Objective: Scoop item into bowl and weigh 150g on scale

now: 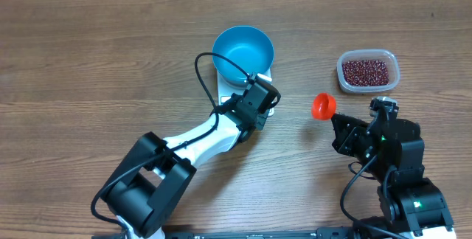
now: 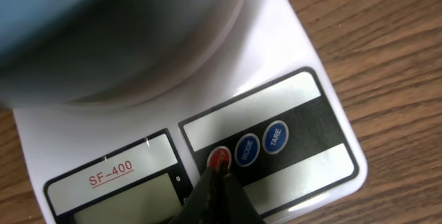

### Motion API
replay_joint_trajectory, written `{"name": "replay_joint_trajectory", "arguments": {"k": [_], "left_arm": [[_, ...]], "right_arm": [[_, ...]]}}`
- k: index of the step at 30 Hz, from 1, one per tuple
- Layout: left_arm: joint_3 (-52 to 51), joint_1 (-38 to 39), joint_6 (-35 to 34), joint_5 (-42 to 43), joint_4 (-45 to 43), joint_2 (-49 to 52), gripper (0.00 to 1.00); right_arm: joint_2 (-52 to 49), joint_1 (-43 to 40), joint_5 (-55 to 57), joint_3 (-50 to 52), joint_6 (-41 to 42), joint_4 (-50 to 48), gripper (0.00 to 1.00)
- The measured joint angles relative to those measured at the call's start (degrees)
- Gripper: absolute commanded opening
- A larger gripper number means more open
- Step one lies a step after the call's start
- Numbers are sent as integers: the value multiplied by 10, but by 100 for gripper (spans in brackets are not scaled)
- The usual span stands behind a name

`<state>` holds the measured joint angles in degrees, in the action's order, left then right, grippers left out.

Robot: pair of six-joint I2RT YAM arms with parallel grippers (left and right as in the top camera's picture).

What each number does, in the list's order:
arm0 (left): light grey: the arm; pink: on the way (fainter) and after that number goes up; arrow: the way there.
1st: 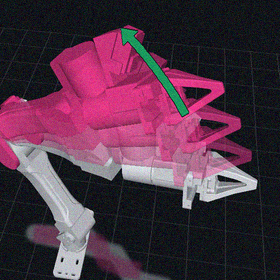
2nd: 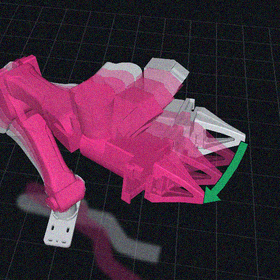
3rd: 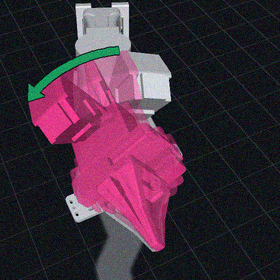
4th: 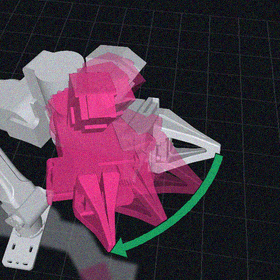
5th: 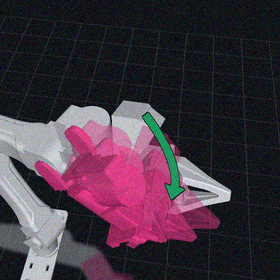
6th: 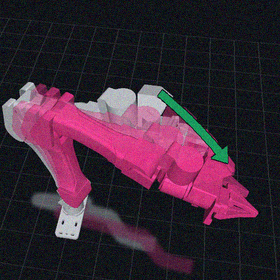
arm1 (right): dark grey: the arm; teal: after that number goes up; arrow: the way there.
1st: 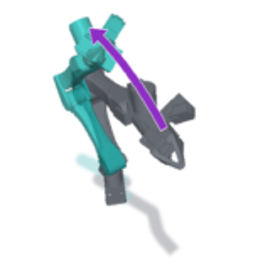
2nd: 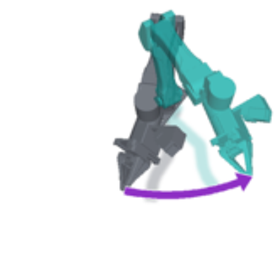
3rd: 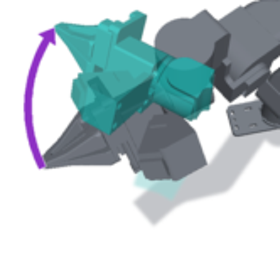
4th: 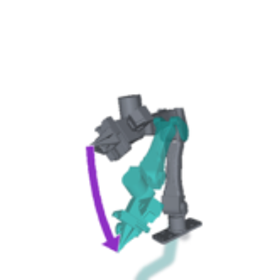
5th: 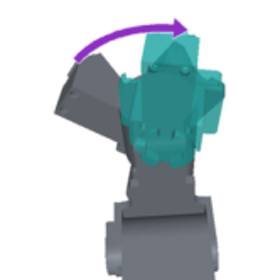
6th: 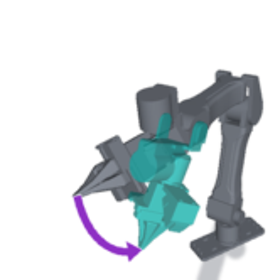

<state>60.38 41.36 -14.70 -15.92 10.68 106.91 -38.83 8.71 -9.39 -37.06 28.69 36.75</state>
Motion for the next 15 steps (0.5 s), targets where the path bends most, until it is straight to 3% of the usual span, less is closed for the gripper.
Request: {"name": "replay_joint_trajectory", "arguments": {"k": [15], "left_arm": [[0,0,0,0,-7,2,5]], "right_arm": [[0,0,0,0,0,0,4]]}}
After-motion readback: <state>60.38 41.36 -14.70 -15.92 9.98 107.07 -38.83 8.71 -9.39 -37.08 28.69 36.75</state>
